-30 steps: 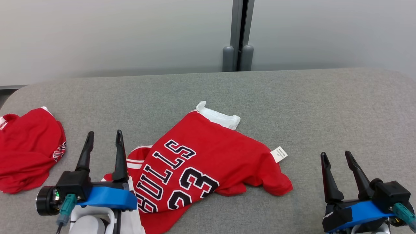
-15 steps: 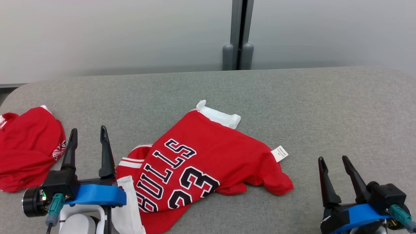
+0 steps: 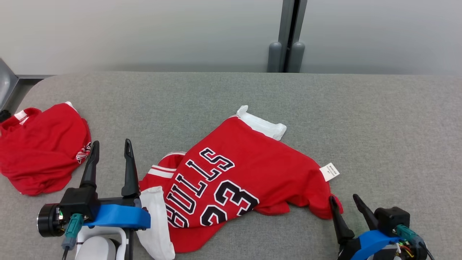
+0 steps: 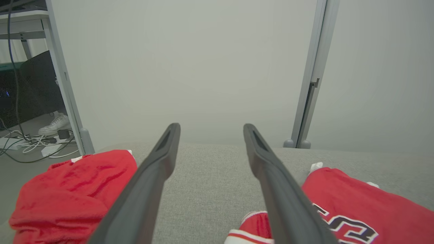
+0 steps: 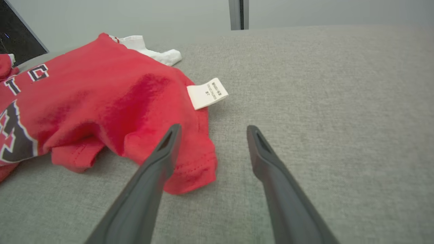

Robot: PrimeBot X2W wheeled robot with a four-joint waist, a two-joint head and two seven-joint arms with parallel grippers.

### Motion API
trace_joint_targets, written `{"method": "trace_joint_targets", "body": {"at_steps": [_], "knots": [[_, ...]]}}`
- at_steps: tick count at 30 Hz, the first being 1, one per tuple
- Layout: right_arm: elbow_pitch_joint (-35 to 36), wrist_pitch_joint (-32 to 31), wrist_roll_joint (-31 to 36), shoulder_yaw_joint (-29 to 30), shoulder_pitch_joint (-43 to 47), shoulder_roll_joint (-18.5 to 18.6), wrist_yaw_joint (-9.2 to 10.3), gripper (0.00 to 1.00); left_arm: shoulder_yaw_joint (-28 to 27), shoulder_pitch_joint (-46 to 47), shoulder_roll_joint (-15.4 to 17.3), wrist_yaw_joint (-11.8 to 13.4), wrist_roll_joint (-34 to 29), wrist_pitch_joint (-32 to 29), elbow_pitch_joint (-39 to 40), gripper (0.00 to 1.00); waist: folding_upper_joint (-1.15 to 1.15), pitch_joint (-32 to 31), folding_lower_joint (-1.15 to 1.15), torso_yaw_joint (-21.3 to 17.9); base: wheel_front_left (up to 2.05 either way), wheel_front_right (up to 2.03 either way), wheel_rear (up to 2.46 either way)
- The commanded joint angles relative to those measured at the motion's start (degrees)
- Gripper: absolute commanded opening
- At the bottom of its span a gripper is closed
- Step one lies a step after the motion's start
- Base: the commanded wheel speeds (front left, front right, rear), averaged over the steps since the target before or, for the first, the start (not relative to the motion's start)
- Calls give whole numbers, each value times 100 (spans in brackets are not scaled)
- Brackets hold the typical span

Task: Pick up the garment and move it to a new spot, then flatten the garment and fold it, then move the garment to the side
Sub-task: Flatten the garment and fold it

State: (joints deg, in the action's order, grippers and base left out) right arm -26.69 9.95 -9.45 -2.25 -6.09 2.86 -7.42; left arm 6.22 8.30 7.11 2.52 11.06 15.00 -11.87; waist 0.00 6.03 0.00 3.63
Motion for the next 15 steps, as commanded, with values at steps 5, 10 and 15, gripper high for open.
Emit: {"method": "trace_joint_targets", "body": {"at_steps": [5, 10, 15], "knots": [[-861, 195, -111, -120, -319, 6, -13, 100, -51, 89, -62, -64, -80, 26, -52, 100, 0, 43, 0, 133, 0, 0, 0], [-1612, 314, -277, -294, -552, 3, -13, 100, -74, 101, -114, -119, -133, 27, -79, 100, 0, 60, 0, 219, 0, 0, 0], [-2051, 399, -588, -630, -737, -36, -18, 0, -122, 78, -137, -171, -179, 27, -110, 100, 0, 35, 0, 253, 0, 0, 0]]}}
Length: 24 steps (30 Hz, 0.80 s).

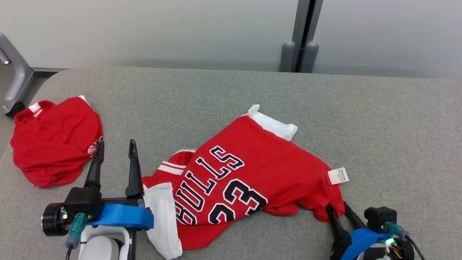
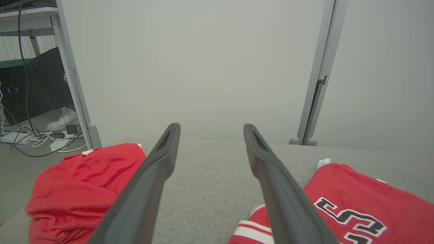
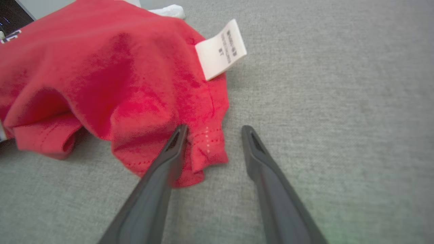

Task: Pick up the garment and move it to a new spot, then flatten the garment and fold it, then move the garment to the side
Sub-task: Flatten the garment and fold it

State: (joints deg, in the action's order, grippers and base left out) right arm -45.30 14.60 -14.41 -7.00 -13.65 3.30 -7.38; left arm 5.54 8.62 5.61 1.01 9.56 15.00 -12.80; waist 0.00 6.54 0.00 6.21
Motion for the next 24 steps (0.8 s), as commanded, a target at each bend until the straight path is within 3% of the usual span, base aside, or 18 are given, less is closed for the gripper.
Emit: {"method": "trace_joint_targets", "body": {"at_steps": [1, 7, 15, 24], "knots": [[-214, -33, -117, -191, -28, -81, -22, 0, -68, 28, 11, -27, -40, 27, -26, 100, 0, -32, 0, -16, 0, 0, 0], [94, 61, 10, -32, -184, -36, -18, 0, -144, -104, -6, -44, -68, 27, -70, 100, 0, -169, 0, -136, 0, 0, 0], [1837, 67, 599, 379, 87, -12, -18, 0, -220, -191, -65, -98, -96, 26, -90, 100, 0, -384, 0, -321, 0, 0, 0], [3797, -254, 714, 456, 42, 257, -17, 0, -288, -225, -112, -115, -122, 22, -87, 100, 0, -456, 0, -451, 0, 0, 0]]}}
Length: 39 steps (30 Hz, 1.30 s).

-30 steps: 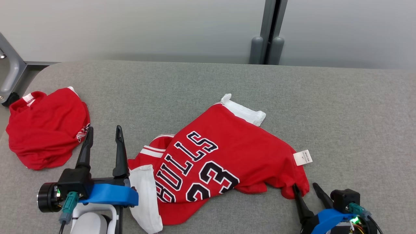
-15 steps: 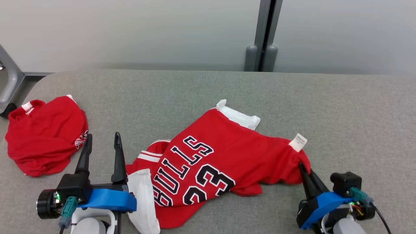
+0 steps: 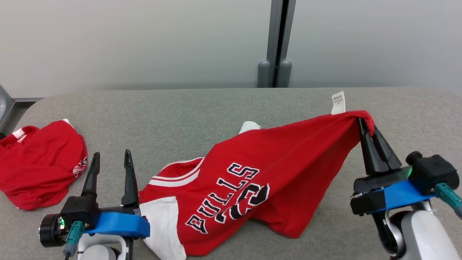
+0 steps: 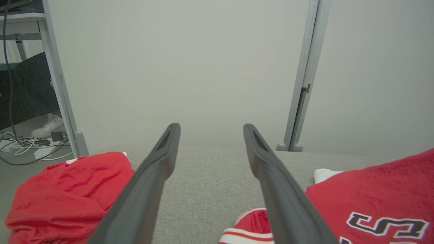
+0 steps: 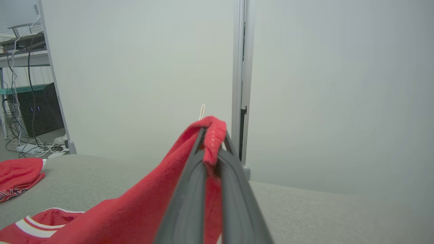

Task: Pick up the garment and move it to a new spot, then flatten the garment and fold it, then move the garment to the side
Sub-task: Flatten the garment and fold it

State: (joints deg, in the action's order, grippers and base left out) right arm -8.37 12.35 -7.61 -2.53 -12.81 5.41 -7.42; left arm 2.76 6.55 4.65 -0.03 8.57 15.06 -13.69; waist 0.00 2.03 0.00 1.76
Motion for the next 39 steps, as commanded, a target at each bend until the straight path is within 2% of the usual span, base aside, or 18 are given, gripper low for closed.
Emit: {"method": "trace_joint_targets", "body": {"at_steps": [1, 10, 17, 28, 39], "knots": [[313, -122, 39, -2, -61, 80, -13, 0, -19, -19, -21, -17, -28, 17, -1, 100, 0, -13, 0, -12, 0, 0, 0], [1863, -901, -30, 30, -236, 281, -13, 0, -106, -4, -49, -53, -55, 17, 9, 100, 0, -39, 0, -6, 0, 0, 0], [2245, -1129, -56, 60, -28, 217, -13, 0, -132, 33, -75, -79, -65, 17, 32, 100, 0, 3, 0, 50, 0, 0, 0], [1885, -1054, -112, 219, -167, 241, -13, 0, -119, 133, -109, -116, -109, 17, 31, 100, 0, 143, 0, 124, 0, 0, 0], [785, -957, -61, 44, -1323, 596, -9, 0, 84, 423, -160, -140, -100, 17, 6, 100, 0, 517, 0, 433, 0, 0, 0]]}}
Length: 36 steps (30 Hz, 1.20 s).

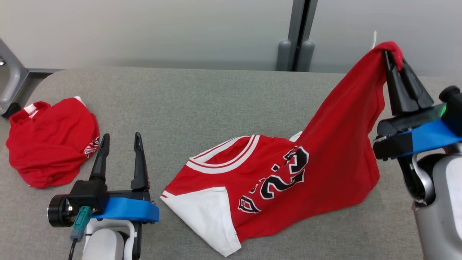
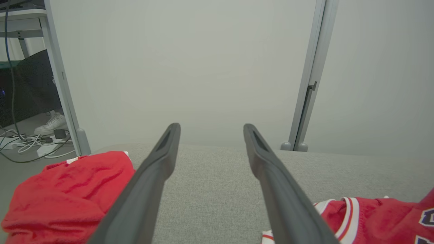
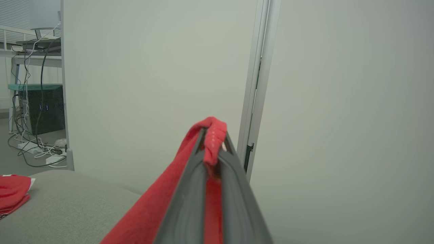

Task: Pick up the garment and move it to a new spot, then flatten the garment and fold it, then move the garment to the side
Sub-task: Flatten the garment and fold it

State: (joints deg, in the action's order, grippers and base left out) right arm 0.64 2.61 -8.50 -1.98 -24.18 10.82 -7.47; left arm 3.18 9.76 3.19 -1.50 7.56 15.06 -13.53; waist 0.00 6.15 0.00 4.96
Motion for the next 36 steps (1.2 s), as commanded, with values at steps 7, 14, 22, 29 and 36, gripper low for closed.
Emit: {"method": "trace_joint_targets", "body": {"at_steps": [7, 14, 22, 29, 36], "knots": [[-1231, 99, 90, -14, -1065, 373, -5, 0, 288, 401, -30, 11, 95, 17, -53, 100, 0, 459, 0, 535, 0, 0, 0], [-2573, 278, 202, -65, -2043, 581, -4, 0, 659, 645, -34, 107, 287, 17, -41, 100, 0, 768, 0, 895, 0, 0, 0], [-4105, 535, 434, -12, -2825, 636, -4, 0, 940, 769, -33, 220, 422, 17, -28, 100, 0, 938, 0, 1094, 0, 0, 0], [-5323, 849, 516, -178, -3070, 567, -4, 100, 1045, 756, -34, 308, 426, 17, -40, 100, 0, 978, 0, 1048, 0, 0, 0], [-5474, 1221, 310, -261, -2722, 608, -4, 100, 771, 583, -28, 263, 280, 17, -88, 100, 0, 764, 0, 665, 0, 0, 0]]}}
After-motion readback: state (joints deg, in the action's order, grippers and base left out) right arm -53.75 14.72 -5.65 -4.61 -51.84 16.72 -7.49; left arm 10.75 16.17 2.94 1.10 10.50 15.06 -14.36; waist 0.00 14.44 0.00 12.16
